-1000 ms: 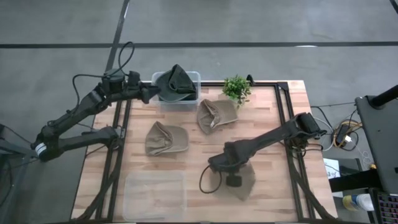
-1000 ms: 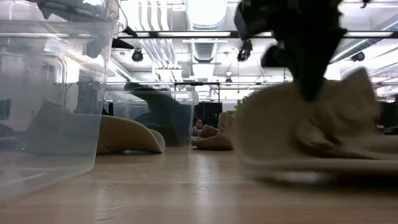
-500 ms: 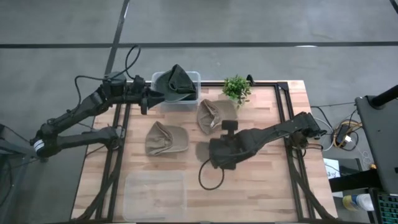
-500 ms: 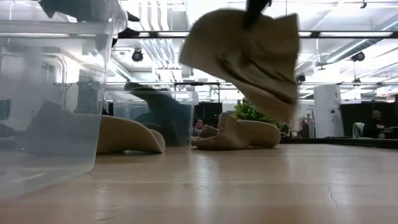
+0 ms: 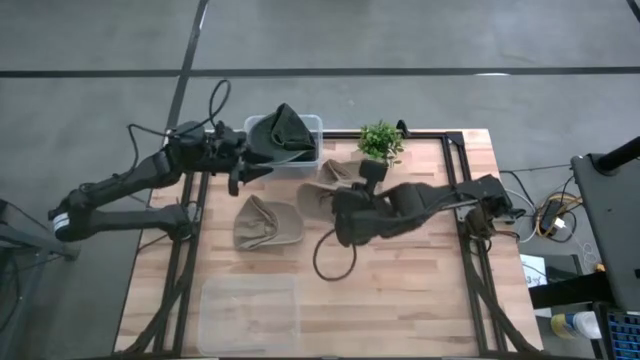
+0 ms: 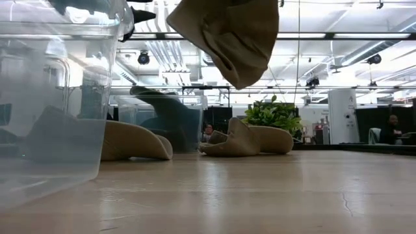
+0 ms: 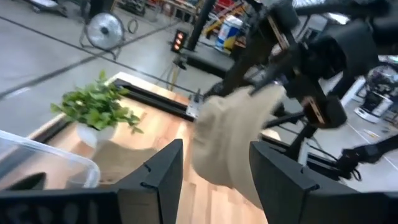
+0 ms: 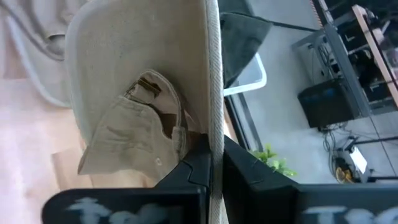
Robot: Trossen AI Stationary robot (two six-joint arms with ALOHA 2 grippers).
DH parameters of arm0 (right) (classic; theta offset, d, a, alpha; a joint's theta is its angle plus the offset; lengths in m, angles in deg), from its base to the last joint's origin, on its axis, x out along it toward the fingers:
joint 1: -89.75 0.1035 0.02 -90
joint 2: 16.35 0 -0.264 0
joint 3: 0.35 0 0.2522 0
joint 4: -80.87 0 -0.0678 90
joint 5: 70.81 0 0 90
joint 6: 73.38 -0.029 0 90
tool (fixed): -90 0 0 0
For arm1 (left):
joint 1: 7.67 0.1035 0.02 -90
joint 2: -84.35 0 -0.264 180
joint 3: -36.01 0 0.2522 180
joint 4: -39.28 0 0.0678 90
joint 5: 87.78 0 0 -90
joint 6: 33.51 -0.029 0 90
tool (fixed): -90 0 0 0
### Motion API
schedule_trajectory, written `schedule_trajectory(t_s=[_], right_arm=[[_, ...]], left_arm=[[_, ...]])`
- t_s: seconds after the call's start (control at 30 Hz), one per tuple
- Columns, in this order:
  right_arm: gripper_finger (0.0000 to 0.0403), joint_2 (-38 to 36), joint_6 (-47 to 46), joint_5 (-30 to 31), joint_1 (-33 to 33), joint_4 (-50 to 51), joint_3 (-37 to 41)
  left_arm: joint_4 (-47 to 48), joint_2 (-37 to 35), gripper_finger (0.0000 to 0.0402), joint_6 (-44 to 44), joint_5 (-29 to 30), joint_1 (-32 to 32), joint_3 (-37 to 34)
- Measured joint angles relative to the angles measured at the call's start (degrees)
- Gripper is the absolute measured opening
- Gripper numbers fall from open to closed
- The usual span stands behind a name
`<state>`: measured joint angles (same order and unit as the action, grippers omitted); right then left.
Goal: Pick & Place hat
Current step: Put the bottom brown cap in the bottom transparent bin
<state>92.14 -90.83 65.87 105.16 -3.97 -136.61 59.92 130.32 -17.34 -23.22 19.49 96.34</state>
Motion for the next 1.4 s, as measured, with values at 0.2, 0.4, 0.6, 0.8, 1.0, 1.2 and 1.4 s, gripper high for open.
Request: schedule_trajectory(t_s=[0.2,0.4,0.6,0.8,1.0,1.2,1.4], right_arm=[[0.0013,0.04,3.39,-0.09,-3.59,-1.24,-0.06],[0.0013,0.11,5.63,-0.65,-5.33,-2.67,-0.02],[0.0013,0.25,10.15,-2.77,-5.86,-8.01,0.0],[0.0013,0.33,10.64,-3.22,-6.04,-8.34,0.0],[0.0013,0.33,12.68,-3.52,-6.11,-10.27,0.02],[0.0013,0.33,13.57,-5.11,-6.13,-11.94,0.02],[0.0013,0.33,13.38,-5.08,-6.14,-11.77,0.02]], left_arm=[[-0.79,2.95,0.0176,-1.35,7.87,-4.1,0.0],[-5.07,5.55,0.0176,-1.29,8.58,-5.68,0.0],[-9.59,8.56,0.0176,-0.54,8.6,-7.64,0.0],[-11.11,9.16,0.0176,0.03,8.62,-8.16,0.33],[-10.84,10.56,0.0176,1.99,8.8,-8.16,1.47],[-10.57,11.76,0.0167,2.65,8.98,-8.22,1.51],[-10.52,11.51,0.0064,3.45,9.96,-8.27,1.94]])
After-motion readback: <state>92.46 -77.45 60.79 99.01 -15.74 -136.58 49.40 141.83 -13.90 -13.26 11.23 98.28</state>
